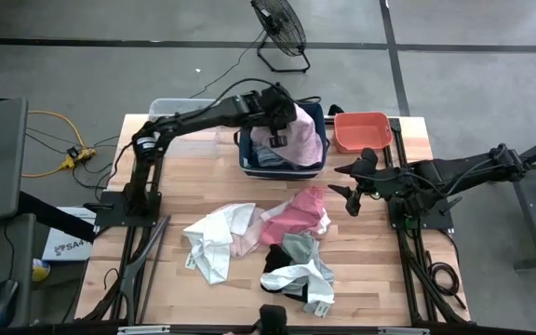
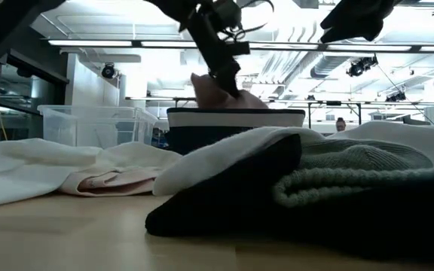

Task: Pick & Place Cloths
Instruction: Put the pink shirt into the blue bin

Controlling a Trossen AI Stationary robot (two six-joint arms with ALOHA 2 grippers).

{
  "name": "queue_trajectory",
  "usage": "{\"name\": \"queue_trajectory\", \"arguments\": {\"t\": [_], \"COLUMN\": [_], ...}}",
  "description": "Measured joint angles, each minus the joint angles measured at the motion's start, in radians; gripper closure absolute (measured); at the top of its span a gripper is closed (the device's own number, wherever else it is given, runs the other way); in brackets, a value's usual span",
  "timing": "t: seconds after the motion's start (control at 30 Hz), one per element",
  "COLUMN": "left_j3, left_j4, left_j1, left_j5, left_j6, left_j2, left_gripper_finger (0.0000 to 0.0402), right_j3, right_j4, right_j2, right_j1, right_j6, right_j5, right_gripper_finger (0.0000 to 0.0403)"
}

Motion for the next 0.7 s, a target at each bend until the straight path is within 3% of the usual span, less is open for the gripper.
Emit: {"name": "queue_trajectory", "arguments": {"t": [0.2, 0.7], "left_j3": [0.000, 0.000], "left_j4": [0.030, -0.113], "left_j1": [0.029, 0.060], "left_j5": [0.099, 0.160], "left_j6": [-0.104, -0.249], "left_j2": [0.054, 0.171], "left_gripper_finger": [0.0378, 0.0378], "right_j3": [0.000, 0.000], "right_j4": [0.007, 0.007], "right_j2": [0.000, 0.000], "right_j1": [0.000, 0.000], "right_j6": [0.000, 0.000], "right_j5": [0.001, 0.001], "right_gripper_finger": [0.0160, 0.0160]}}
